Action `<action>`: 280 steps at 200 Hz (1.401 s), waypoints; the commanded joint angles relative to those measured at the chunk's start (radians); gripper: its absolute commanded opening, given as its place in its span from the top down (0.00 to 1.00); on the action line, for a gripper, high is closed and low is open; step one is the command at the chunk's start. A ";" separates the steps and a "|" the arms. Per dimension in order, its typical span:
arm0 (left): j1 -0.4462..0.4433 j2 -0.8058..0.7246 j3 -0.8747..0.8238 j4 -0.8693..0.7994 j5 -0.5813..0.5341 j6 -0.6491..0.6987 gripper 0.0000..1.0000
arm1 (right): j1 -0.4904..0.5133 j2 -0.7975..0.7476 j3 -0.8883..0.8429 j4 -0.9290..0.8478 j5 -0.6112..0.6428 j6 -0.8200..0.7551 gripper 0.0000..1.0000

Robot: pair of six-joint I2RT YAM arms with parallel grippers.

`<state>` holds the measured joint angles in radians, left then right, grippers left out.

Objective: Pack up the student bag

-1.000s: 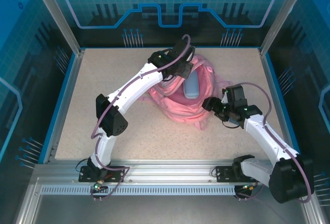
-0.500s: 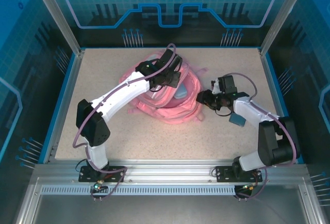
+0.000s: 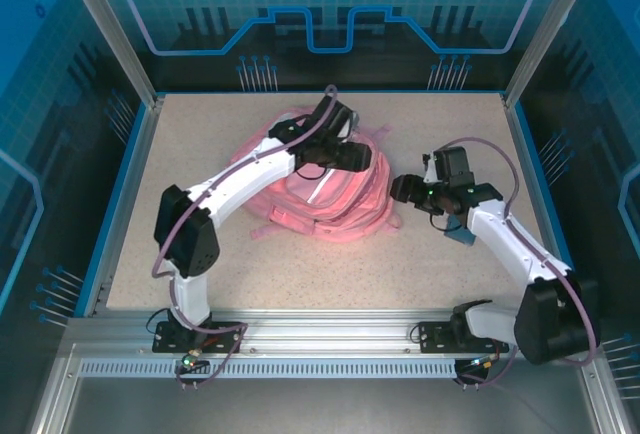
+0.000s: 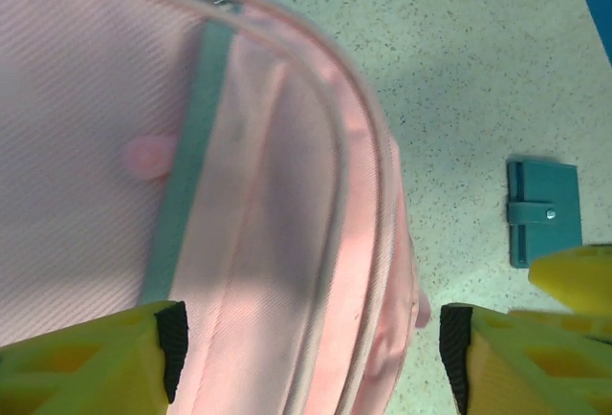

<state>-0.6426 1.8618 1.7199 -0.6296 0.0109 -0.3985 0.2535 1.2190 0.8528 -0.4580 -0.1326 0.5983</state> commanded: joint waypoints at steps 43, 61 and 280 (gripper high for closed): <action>0.148 -0.371 -0.477 0.172 0.034 -0.234 0.15 | 0.468 0.023 0.120 -0.091 0.300 0.087 0.31; 0.202 -0.458 -0.611 0.191 0.029 -0.280 0.13 | 0.592 0.091 0.172 -0.088 0.358 0.144 0.32; 0.374 -0.756 -1.048 0.318 0.073 -0.398 0.05 | 0.770 0.633 0.589 -0.315 0.441 0.512 0.71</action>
<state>-0.2775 1.1263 0.6918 -0.3489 0.0399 -0.7589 1.0332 1.8393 1.4059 -0.7437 0.3031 1.0996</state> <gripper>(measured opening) 0.949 0.316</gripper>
